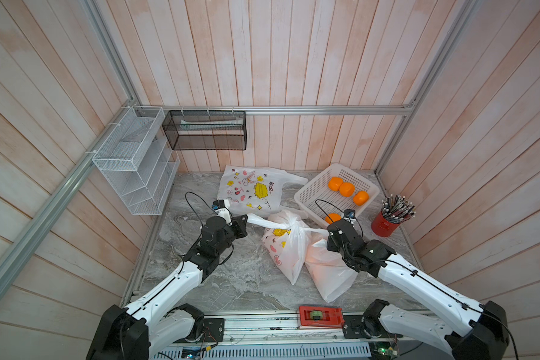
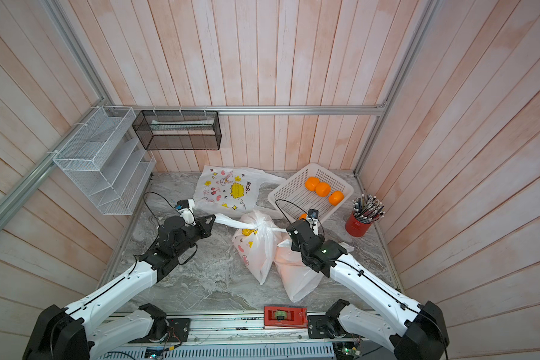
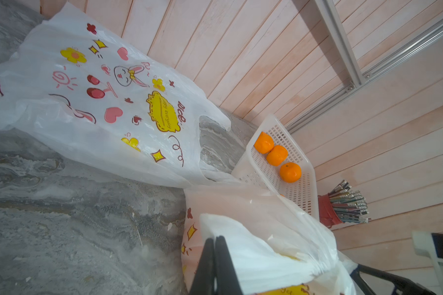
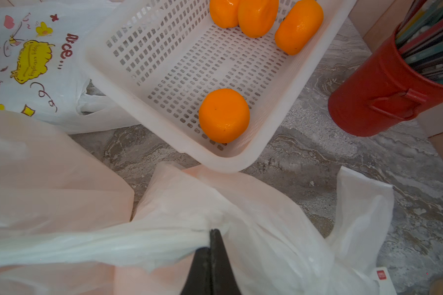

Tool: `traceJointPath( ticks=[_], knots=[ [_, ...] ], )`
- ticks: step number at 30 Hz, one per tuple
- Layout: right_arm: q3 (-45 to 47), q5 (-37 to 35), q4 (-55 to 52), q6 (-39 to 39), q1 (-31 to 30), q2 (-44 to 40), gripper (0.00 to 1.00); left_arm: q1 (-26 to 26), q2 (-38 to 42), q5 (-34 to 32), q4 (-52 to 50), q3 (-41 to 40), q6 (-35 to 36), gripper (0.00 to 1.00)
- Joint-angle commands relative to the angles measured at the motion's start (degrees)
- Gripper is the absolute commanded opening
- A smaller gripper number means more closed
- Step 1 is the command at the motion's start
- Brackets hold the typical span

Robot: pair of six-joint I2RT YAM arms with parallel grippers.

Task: Place the oranges into plastic bags & tie knots
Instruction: Tie the plastic bag at the center of the board.

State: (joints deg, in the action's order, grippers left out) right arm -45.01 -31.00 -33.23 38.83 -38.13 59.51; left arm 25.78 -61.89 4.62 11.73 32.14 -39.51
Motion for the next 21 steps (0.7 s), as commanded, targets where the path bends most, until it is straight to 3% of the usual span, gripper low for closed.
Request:
traceJointPath(
  ticks=[1, 7, 14, 18, 21],
  knots=[
    [2.3, -3.9, -0.2, -4.8, 5.0, -1.7, 0.0, 0.0, 0.2, -3.5, 2.6, -3.6, -1.0, 0.0],
    [6.7, 8.3, 10.9, -9.0, 9.5, -5.5, 0.0, 8.0, -1.8, -5.7, 8.3, -9.0, -4.8, 0.0],
    [7.0, 16.2, 11.1, -10.8, 14.0, -9.8, 0.0, 11.2, -5.3, -6.2, 12.0, -11.7, -8.9, 0.01],
    [4.5, 21.1, 9.5, -11.9, 14.7, -12.9, 0.48, 10.8, -0.9, -10.2, 8.7, -10.8, -7.7, 0.39],
    [1.0, 20.0, 6.1, -12.9, 15.0, -14.8, 0.66, 8.3, 6.0, -13.5, 2.5, -8.9, -6.2, 0.62]
  ],
)
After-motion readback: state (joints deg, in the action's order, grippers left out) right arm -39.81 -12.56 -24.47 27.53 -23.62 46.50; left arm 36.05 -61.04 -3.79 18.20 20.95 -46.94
